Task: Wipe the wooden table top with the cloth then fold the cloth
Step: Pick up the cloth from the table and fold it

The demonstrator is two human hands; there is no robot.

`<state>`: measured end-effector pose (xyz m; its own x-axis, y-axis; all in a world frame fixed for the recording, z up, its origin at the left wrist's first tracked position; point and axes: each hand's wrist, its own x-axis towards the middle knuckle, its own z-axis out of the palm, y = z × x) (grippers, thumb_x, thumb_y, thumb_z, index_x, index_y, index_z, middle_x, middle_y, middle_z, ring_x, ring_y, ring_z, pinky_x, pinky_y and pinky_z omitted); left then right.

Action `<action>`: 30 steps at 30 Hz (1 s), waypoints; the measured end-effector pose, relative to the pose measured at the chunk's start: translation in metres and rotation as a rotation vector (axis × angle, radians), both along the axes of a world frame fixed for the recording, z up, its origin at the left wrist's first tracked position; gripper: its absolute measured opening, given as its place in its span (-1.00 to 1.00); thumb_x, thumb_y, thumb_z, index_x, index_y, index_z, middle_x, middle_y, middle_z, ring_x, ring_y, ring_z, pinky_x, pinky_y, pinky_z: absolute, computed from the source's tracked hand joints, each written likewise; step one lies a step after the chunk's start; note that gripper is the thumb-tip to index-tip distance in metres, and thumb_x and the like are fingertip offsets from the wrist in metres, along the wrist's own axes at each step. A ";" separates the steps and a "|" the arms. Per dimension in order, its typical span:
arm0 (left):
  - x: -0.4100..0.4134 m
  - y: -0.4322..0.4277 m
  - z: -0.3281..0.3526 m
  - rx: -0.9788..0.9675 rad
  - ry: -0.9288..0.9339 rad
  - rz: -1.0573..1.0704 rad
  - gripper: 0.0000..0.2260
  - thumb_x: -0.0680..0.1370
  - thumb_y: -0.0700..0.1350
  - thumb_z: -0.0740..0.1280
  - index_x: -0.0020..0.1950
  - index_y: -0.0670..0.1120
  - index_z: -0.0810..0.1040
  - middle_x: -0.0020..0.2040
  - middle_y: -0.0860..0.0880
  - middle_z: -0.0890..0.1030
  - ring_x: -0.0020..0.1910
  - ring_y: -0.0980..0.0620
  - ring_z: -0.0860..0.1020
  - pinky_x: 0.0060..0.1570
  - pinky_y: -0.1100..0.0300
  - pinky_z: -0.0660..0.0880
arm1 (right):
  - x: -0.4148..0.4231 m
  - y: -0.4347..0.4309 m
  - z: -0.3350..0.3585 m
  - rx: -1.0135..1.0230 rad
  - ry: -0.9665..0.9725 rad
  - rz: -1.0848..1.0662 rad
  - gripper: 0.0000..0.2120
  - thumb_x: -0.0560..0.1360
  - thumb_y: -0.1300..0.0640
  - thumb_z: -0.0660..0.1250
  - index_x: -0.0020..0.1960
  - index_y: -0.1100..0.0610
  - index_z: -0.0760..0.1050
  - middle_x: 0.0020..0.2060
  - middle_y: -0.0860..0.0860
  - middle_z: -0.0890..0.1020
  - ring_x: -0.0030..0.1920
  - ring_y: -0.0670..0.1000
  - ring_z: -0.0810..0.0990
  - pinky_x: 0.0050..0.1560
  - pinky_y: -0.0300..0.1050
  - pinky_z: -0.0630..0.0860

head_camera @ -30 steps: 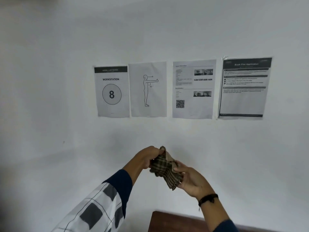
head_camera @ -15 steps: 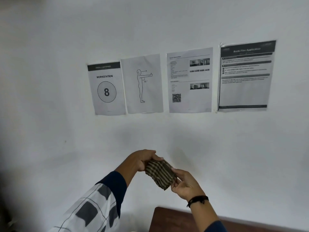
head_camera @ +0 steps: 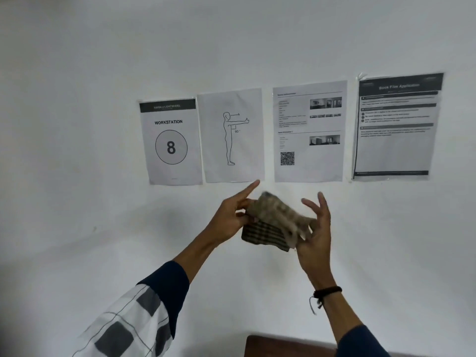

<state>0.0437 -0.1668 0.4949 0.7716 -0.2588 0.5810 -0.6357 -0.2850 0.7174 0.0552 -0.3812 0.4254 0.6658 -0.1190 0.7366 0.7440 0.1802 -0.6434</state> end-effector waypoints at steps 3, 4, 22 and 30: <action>0.006 0.001 0.002 -0.017 -0.129 0.130 -0.49 0.47 -0.45 0.36 0.32 0.00 0.56 -0.02 0.02 0.68 -0.02 0.01 0.64 -0.03 0.17 0.54 | 0.000 0.011 0.010 -0.002 -0.053 -0.103 -0.33 0.43 0.44 0.37 0.44 -0.03 0.45 0.11 -0.02 0.65 0.05 0.01 0.64 0.05 -0.23 0.56; 0.008 0.002 0.001 -0.041 -0.167 0.182 -0.59 0.47 -0.45 0.37 0.20 -0.05 0.64 -0.05 0.02 0.68 -0.06 0.02 0.64 -0.05 0.16 0.55 | 0.001 0.013 0.013 -0.010 -0.062 -0.131 -0.40 0.43 0.46 0.37 0.35 -0.03 0.54 0.06 -0.02 0.67 0.07 0.01 0.65 0.07 -0.19 0.57; 0.026 0.071 -0.080 -0.422 0.802 0.182 -0.80 0.66 -0.12 0.23 0.16 -0.11 0.62 0.05 -0.16 0.65 -0.09 -0.04 0.62 -0.19 0.15 0.56 | 0.031 0.046 -0.049 0.044 0.779 0.410 -0.56 0.53 0.48 0.13 0.09 0.15 0.70 0.01 0.19 0.73 -0.12 0.10 0.71 -0.13 -0.14 0.65; 0.027 0.098 -0.153 -0.133 1.127 0.221 -0.60 0.43 -0.24 0.54 0.24 -0.12 0.59 0.04 -0.06 0.68 -0.03 0.00 0.64 -0.21 0.19 0.57 | 0.040 0.079 -0.121 0.008 1.149 0.457 -0.72 0.47 0.06 0.31 0.04 0.10 0.74 -0.22 0.00 0.69 -0.22 0.02 0.66 -0.12 -0.05 0.64</action>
<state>0.0712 -0.0688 0.3419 0.8902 -0.0415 -0.4537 0.4388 -0.1895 0.8784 0.0948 -0.3018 0.3042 0.9070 0.2928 -0.3027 -0.3843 0.2816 -0.8792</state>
